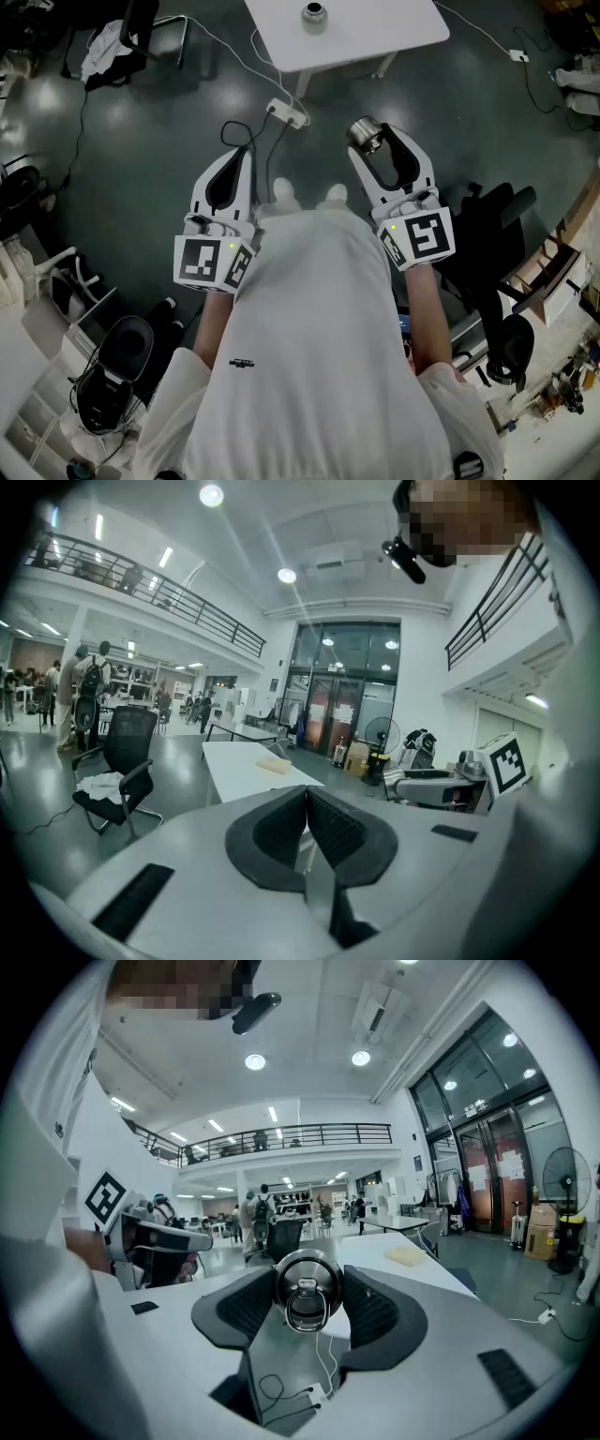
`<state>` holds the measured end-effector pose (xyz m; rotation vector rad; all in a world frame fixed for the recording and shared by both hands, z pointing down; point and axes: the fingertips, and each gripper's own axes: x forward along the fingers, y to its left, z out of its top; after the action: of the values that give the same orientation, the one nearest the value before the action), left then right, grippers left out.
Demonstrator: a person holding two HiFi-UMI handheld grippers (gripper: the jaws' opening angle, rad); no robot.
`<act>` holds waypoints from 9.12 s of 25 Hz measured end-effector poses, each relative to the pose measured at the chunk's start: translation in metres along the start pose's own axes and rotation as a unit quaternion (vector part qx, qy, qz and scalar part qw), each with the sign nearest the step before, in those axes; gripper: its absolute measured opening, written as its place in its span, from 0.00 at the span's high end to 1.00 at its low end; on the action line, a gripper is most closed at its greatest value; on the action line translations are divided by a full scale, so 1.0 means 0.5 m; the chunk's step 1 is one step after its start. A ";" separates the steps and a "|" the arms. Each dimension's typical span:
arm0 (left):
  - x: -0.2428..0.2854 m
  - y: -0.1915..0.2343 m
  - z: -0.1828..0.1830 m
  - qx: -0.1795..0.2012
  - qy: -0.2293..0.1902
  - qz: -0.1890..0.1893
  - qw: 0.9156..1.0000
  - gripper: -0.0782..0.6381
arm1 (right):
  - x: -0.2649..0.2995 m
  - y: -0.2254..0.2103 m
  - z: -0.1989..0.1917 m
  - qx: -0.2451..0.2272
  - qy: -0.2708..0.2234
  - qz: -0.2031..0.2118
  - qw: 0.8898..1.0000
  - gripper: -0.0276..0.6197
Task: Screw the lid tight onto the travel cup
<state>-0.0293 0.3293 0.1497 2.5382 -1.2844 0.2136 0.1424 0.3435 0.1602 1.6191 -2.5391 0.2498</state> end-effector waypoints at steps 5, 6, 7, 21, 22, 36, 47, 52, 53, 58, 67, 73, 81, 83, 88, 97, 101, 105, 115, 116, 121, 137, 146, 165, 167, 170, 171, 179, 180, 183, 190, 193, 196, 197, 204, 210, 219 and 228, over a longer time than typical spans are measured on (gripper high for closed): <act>0.010 -0.014 -0.002 0.006 0.008 0.000 1.000 0.88 | -0.010 -0.017 -0.004 0.007 -0.001 -0.003 1.000 0.60; 0.013 -0.017 -0.004 0.007 0.009 0.000 1.000 0.88 | -0.014 -0.024 -0.004 0.011 -0.004 -0.007 1.000 0.60; 0.016 -0.023 -0.007 0.007 0.012 0.000 1.000 0.88 | -0.020 -0.033 -0.006 0.016 -0.006 -0.013 1.000 0.60; 0.053 -0.091 -0.048 0.019 0.040 0.008 0.999 0.88 | -0.052 -0.129 -0.020 0.027 -0.005 -0.007 1.000 0.60; 0.058 -0.087 -0.046 0.018 0.041 0.006 0.999 0.88 | -0.043 -0.130 -0.018 0.029 -0.003 -0.005 1.000 0.60; 0.281 0.147 0.088 0.010 0.001 -0.019 1.000 0.88 | 0.290 -0.190 0.092 -0.006 0.021 0.006 1.000 0.60; 0.435 0.253 0.108 0.039 0.032 -0.045 0.998 0.88 | 0.486 -0.268 0.114 0.006 0.035 0.001 0.999 0.60; 0.499 0.254 0.088 0.046 0.047 -0.077 0.995 0.88 | 0.520 -0.301 0.101 0.008 0.052 0.006 0.999 0.60; 0.514 0.251 0.083 0.057 0.048 -0.085 0.994 0.88 | 0.527 -0.311 0.097 0.010 0.055 0.006 0.998 0.60; 0.582 0.235 0.031 0.077 0.070 -0.121 0.987 0.87 | 0.561 -0.347 0.075 -0.002 0.079 0.023 0.997 0.60; 0.693 0.224 -0.127 0.123 0.126 -0.198 0.964 0.64 | 0.623 -0.384 0.024 -0.034 0.123 0.047 0.991 0.60; 0.760 0.224 -0.207 0.167 0.135 -0.220 0.952 0.53 | 0.665 -0.374 -0.036 -0.068 0.176 0.085 0.978 0.60; 0.836 0.186 -0.265 0.188 0.134 -0.230 0.945 0.49 | 0.684 -0.378 -0.098 -0.118 0.250 0.130 0.952 0.60; 0.848 0.176 -0.266 0.186 0.127 -0.230 0.947 0.49 | 0.685 -0.379 -0.105 -0.129 0.268 0.137 0.945 0.60; 0.884 0.173 -0.271 0.186 0.110 -0.232 0.949 0.46 | 0.703 -0.377 -0.132 -0.156 0.310 0.161 0.924 0.60; 0.926 0.174 -0.292 0.173 0.102 -0.242 0.949 0.45 | 0.729 -0.357 -0.183 -0.226 0.365 0.219 0.876 0.60; 0.927 0.173 -0.289 0.171 0.094 -0.250 0.948 0.45 | 0.729 -0.348 -0.207 -0.260 0.399 0.241 0.846 0.60; 0.925 0.171 -0.286 0.176 0.091 -0.259 0.945 0.45 | 0.738 -0.337 -0.223 -0.328 0.408 0.277 0.806 0.60; 0.923 0.184 -0.291 0.177 0.086 -0.270 0.943 0.45 | 0.733 -0.339 -0.256 -0.504 0.406 0.369 0.666 0.60; 0.923 0.185 -0.291 0.177 0.085 -0.271 0.942 0.45 | 0.734 -0.337 -0.256 -0.509 0.403 0.377 0.660 0.60; 0.925 0.185 -0.292 0.177 0.084 -0.270 0.943 0.45 | 0.733 -0.330 -0.262 -0.519 0.396 0.413 0.635 0.60; 0.930 0.183 -0.292 0.175 0.076 -0.270 0.944 0.45 | 0.739 -0.326 -0.299 -0.488 0.451 0.451 0.596 0.60; 0.919 0.184 -0.298 0.175 0.073 -0.268 0.945 0.44 | 0.750 -0.320 -0.297 -0.356 0.474 0.354 0.724 0.60; 0.922 0.189 -0.299 0.174 0.071 -0.269 0.945 0.44 | 0.765 -0.327 -0.265 -0.228 0.460 0.210 0.832 0.55; 0.921 0.189 -0.300 0.173 0.071 -0.268 0.945 0.44 | 0.757 -0.323 -0.251 -0.250 0.462 0.231 0.819 0.55; 0.920 0.187 -0.305 0.173 0.072 -0.270 0.945 0.44 | 0.751 -0.311 -0.235 -0.290 0.452 0.278 0.797 0.55; 0.920 0.187 -0.305 0.173 0.073 -0.270 0.944 0.44 | 0.751 -0.306 -0.231 -0.309 0.444 0.297 0.787 0.55; 0.915 0.182 -0.307 0.175 0.074 -0.273 0.943 0.44 | 0.732 -0.303 -0.245 -0.445 0.407 0.437 0.667 0.55; 0.916 0.182 -0.308 0.175 0.074 -0.273 0.943 0.44 | 0.727 -0.302 -0.249 -0.454 0.401 0.455 0.652 0.55; 0.918 0.182 -0.309 0.175 0.074 -0.272 0.943 0.44 | 0.717 -0.302 -0.261 -0.479 0.383 0.503 0.609 0.55; 0.918 0.184 -0.305 0.175 0.075 -0.274 0.943 0.44 | 0.713 -0.311 -0.289 -0.543 0.363 0.555 0.514 0.55; 0.923 0.187 -0.304 0.174 0.076 -0.275 0.943 0.44 | 0.719 -0.316 -0.297 -0.550 0.365 0.561 0.500 0.58; 0.923 0.187 -0.306 0.173 0.075 -0.274 0.943 0.44 | 0.720 -0.317 -0.299 -0.542 0.370 0.553 0.513 0.59; 0.923 0.186 -0.307 0.173 0.074 -0.274 0.943 0.44 | 0.721 -0.317 -0.299 -0.535 0.374 0.548 0.524 0.59; 0.916 0.185 -0.302 0.172 0.072 -0.271 0.944 0.44 | 0.730 -0.310 -0.288 -0.445 0.418 0.477 0.632 0.59; 0.922 0.187 -0.305 0.168 0.072 -0.266 0.947 0.44 | 0.742 -0.318 -0.289 -0.374 0.449 0.393 0.710 0.59; 0.921 0.187 -0.303 0.161 0.068 -0.255 0.951 0.44 | 0.758 -0.332 -0.280 -0.230 0.461 0.223 0.828 0.59; 0.917 0.186 -0.306 0.154 0.065 -0.248 0.954 0.44 | 0.759 -0.344 -0.280 -0.133 0.452 0.091 0.877 0.59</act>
<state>0.1668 -0.0240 0.4306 2.9504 -0.5668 0.4906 0.1403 -0.0358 0.3819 0.8414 -1.8624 0.5042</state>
